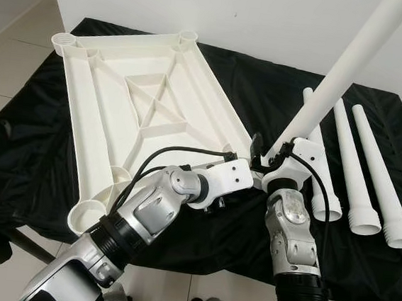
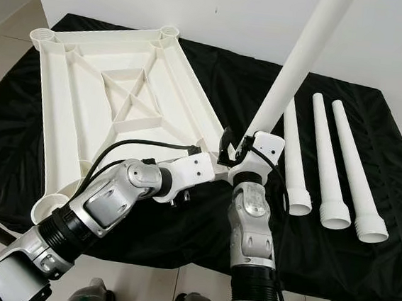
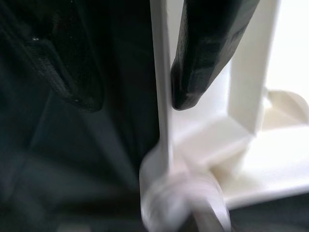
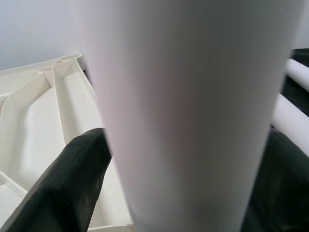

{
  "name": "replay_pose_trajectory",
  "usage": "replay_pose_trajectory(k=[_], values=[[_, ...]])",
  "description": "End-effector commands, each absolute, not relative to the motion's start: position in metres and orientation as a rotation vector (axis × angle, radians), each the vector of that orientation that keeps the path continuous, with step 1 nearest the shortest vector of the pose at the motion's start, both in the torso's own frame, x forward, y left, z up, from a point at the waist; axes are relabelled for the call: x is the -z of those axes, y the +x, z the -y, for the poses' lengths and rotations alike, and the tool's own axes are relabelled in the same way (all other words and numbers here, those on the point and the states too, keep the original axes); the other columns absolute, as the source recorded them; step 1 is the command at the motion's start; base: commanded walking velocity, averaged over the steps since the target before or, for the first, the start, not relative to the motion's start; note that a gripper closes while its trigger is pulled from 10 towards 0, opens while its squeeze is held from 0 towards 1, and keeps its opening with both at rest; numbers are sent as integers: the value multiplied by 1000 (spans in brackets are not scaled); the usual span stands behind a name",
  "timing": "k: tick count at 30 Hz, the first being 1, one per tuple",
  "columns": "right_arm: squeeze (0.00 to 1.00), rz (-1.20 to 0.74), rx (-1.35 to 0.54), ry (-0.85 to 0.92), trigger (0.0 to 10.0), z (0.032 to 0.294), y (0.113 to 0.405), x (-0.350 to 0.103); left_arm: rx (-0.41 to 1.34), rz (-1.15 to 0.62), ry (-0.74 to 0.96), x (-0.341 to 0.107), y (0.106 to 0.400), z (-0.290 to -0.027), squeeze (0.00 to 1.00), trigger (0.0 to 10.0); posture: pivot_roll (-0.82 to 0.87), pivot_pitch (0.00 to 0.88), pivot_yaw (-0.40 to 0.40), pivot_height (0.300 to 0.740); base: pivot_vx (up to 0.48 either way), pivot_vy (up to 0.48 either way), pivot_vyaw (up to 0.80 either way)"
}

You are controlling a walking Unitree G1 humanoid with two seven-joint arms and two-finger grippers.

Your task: Building children table

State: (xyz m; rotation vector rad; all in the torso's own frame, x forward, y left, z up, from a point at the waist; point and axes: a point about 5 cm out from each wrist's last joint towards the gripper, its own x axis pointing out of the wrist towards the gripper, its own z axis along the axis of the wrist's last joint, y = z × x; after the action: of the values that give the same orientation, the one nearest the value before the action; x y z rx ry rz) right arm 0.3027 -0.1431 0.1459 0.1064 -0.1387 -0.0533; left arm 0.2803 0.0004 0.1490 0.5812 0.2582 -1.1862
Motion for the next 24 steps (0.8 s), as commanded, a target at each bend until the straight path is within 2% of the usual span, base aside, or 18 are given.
replay_pose_trajectory(k=[1,5,6,8,11,15,19,20,22,24], values=[[0,128,63,119,10000,148,304,-144,1221,-197,505,-173,280,3,0,10000,-18,43,-75,740,0,0,0],[0,128,63,119,10000,148,304,-144,1221,-197,505,-173,280,3,0,10000,-18,43,-75,740,0,0,0],[0,125,61,110,10000,150,306,-143,1238,-149,436,-192,281,0,0,10000,-16,49,-78,740,0,0,0],[0,125,61,110,10000,150,306,-143,1238,-149,436,-192,281,0,0,10000,-16,49,-78,740,0,0,0],[0,124,48,104,10000,153,310,-145,1271,-78,345,-219,280,-13,0,10000,-2,75,-86,740,0,0,0],[0,126,39,105,10000,154,311,-145,1264,-68,335,-222,281,-20,0,10000,0,83,-85,740,0,0,0],[0,132,9,107,10000,155,315,-147,1138,-109,254,-214,295,-31,0,10000,-2,103,-84,740,0,0,0],[0,137,-16,108,10000,155,315,-148,1047,-114,226,-210,304,-35,0,10000,-3,111,-84,740,0,0,0],[0,137,-16,108,10000,155,315,-148,1047,-114,226,-210,304,-35,0,10000,-3,111,-84,740,0,0,0],[0,146,-93,116,10000,156,316,-150,844,-104,178,-206,318,-45,0,10000,-2,133,-87,740,0,0,0]])
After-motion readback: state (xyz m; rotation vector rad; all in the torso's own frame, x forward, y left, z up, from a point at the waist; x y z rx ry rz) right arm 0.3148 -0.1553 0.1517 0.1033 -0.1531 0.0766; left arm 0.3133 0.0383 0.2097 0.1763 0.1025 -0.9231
